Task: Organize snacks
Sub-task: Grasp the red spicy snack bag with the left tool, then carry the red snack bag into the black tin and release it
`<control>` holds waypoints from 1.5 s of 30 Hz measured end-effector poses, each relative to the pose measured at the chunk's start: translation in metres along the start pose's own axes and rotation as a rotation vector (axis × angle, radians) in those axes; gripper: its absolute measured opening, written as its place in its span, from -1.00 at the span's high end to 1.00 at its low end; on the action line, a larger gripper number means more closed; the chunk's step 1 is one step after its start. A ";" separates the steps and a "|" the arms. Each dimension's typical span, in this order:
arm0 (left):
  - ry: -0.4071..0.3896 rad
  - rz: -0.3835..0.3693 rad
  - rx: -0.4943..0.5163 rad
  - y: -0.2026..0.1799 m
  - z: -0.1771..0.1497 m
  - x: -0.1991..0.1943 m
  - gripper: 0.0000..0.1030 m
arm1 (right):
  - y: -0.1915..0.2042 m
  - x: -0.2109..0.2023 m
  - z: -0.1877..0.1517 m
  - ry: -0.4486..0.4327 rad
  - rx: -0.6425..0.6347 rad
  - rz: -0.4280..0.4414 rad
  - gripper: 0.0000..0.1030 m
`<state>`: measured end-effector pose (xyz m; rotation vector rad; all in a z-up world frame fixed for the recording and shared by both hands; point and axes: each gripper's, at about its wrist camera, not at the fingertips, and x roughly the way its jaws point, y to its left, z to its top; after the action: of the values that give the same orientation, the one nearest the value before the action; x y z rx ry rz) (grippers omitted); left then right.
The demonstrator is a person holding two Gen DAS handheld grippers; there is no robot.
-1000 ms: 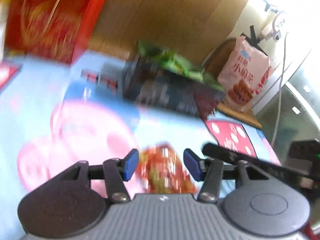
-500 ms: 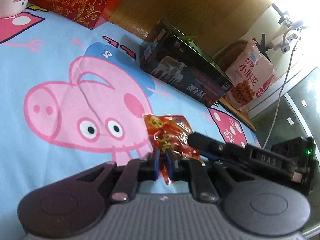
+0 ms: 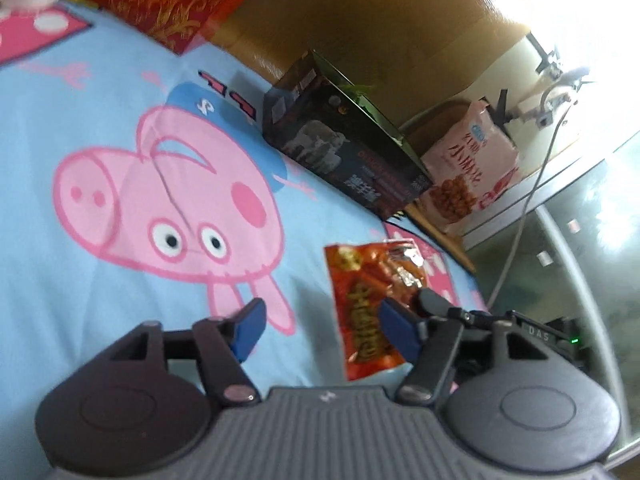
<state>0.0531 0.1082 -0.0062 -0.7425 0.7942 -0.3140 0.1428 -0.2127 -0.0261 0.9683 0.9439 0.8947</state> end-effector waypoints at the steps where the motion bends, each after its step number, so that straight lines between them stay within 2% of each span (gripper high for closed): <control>1: 0.005 -0.020 -0.015 0.001 0.000 0.001 -0.35 | -0.004 -0.003 0.001 0.002 0.040 0.037 0.82; 4: 0.020 -0.095 -0.047 0.001 -0.002 0.004 -0.35 | -0.009 -0.007 0.001 0.013 0.114 0.120 0.82; 5: 0.023 -0.120 -0.052 0.000 -0.002 0.005 -0.29 | -0.009 -0.007 0.001 0.019 0.127 0.141 0.82; 9: 0.027 -0.167 -0.030 -0.010 -0.003 0.005 0.35 | -0.005 -0.009 0.002 0.026 0.128 0.156 0.81; 15: 0.006 -0.136 0.007 -0.020 -0.002 0.004 0.45 | -0.008 -0.011 0.003 0.017 0.118 0.155 0.81; 24: 0.011 -0.103 0.030 -0.026 0.005 0.016 0.45 | 0.003 -0.015 0.001 -0.033 -0.050 0.038 0.81; 29: 0.015 -0.084 0.045 -0.030 0.017 0.026 0.45 | 0.008 -0.012 0.009 -0.041 -0.126 0.009 0.81; 37: 0.002 -0.064 0.133 -0.051 0.056 0.047 0.45 | 0.008 -0.004 0.037 -0.059 -0.162 -0.010 0.80; 45: -0.032 -0.055 0.195 -0.072 0.106 0.073 0.45 | 0.023 0.009 0.080 -0.097 -0.237 -0.013 0.79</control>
<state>0.1810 0.0707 0.0557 -0.5848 0.7029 -0.4219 0.2151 -0.2178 0.0149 0.7943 0.7420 0.9179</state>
